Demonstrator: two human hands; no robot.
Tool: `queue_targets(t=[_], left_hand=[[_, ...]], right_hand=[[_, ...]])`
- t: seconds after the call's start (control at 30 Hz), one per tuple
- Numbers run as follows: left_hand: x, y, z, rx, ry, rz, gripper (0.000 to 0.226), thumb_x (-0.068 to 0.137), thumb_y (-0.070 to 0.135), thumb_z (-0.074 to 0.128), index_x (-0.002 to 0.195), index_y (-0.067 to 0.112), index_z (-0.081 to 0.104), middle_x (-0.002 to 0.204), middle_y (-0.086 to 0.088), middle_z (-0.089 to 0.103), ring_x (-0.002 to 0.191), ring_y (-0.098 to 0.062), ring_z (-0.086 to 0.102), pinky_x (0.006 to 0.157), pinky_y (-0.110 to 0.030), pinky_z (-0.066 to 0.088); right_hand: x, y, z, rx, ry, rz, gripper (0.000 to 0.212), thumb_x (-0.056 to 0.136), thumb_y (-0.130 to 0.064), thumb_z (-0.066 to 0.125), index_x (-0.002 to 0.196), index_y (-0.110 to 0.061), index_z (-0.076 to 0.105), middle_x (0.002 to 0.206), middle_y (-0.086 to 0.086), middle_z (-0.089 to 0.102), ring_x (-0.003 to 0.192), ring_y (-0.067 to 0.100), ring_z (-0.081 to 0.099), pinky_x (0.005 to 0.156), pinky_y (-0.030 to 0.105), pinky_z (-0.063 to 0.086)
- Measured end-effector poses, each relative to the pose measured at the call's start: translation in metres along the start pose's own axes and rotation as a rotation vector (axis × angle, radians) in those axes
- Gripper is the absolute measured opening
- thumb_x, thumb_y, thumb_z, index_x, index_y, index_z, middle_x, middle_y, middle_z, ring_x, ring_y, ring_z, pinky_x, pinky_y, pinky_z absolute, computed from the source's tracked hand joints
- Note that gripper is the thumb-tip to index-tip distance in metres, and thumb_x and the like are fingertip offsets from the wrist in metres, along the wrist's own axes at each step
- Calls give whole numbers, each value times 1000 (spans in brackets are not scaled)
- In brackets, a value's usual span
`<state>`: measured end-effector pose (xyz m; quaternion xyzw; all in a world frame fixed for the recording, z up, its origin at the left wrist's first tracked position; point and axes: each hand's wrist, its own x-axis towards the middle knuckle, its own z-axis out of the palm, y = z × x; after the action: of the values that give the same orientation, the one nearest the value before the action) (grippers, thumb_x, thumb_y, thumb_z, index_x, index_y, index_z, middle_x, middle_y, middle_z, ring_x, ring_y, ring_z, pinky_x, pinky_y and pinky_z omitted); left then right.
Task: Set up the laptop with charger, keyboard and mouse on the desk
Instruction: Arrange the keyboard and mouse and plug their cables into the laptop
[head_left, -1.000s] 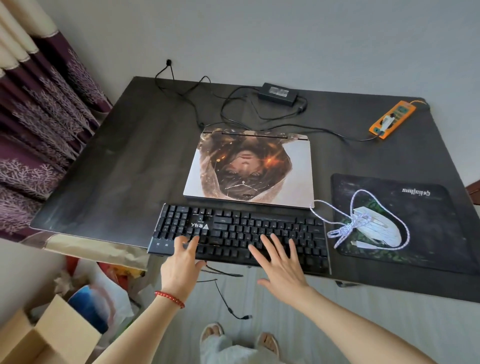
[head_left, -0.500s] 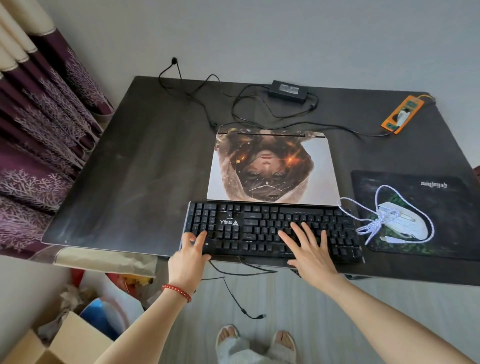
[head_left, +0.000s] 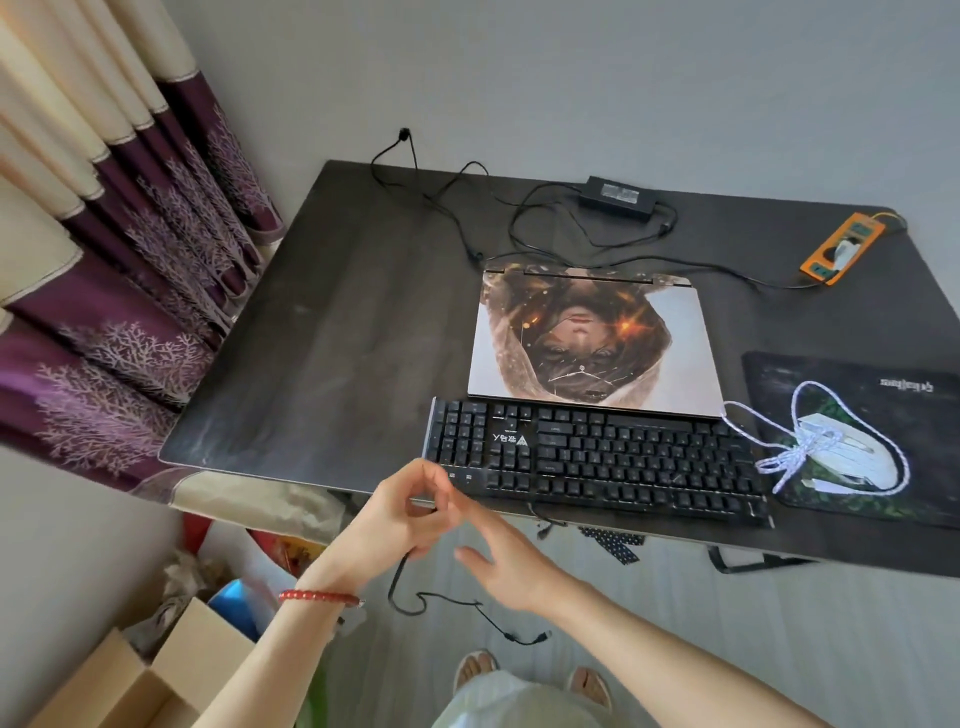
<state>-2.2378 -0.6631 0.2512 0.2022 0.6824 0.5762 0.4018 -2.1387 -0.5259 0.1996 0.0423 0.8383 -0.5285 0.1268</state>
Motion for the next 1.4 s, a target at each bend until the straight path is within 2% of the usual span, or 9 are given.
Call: queue_targets(t=[0.17,0.33,0.5,0.63,0.77,0.97,1.13,1.3,1.4], left_hand=[[-15,-9,-26,125,-5,-150,31,81,-3,64,104,17,58,89,0,52,38,-5,33,37,-16,27],[-21,-17,-38,240,77,-165,11,80,13,69,71,16,65,43,10,43,34,-2,28,37,-11,25],[-28,-22,-44,159,201,-161,22,88,14,59,66,16,63,55,9,60,56,-3,53,60,-9,43],[-23,-5,-24,-146,-5,-181,22,94,11,48,80,16,65,68,-1,58,68,-17,60,79,-36,54],[-1,25,30,-360,-76,-154,19,93,9,49,79,14,61,76,-1,64,70,-18,65,71,-41,57],[15,80,65,-669,-22,-134,22,93,6,47,72,7,53,68,-6,56,71,-20,71,62,-30,59],[15,105,86,-590,131,0,28,93,6,48,66,5,50,58,-3,57,76,-22,72,63,-27,58],[9,98,96,-670,341,49,27,94,6,47,67,3,50,53,-5,63,75,-21,73,67,-28,60],[3,79,109,-268,452,-174,24,93,15,53,72,4,56,62,-7,65,66,-21,68,61,-28,57]], right_hand=[[1,-11,-13,-133,104,-15,21,95,-17,48,94,-6,65,84,2,60,79,17,55,80,33,42],[-23,-6,-50,-245,292,4,21,94,-12,49,88,-7,68,91,-1,69,85,17,62,79,26,43],[-63,8,-97,-46,736,193,22,93,-4,48,82,-13,65,85,-7,64,80,3,56,74,4,37],[-78,15,-90,-112,594,447,23,94,-6,46,104,-10,67,95,-2,57,94,21,56,83,23,36],[-78,-10,-54,61,640,320,34,92,-3,50,126,-8,52,127,5,50,115,15,49,105,32,38],[-89,-32,-26,419,64,191,38,92,-6,52,123,-26,45,105,-6,64,104,1,56,93,18,40],[-113,-15,-44,194,353,270,17,92,-24,48,90,-18,64,45,-12,53,54,3,60,60,16,42],[-182,51,-77,20,647,589,25,93,-18,45,84,-3,63,68,4,62,69,22,60,62,28,36],[-214,62,-87,-10,675,543,21,97,-15,41,88,-7,58,72,-3,56,76,19,52,54,15,34]])
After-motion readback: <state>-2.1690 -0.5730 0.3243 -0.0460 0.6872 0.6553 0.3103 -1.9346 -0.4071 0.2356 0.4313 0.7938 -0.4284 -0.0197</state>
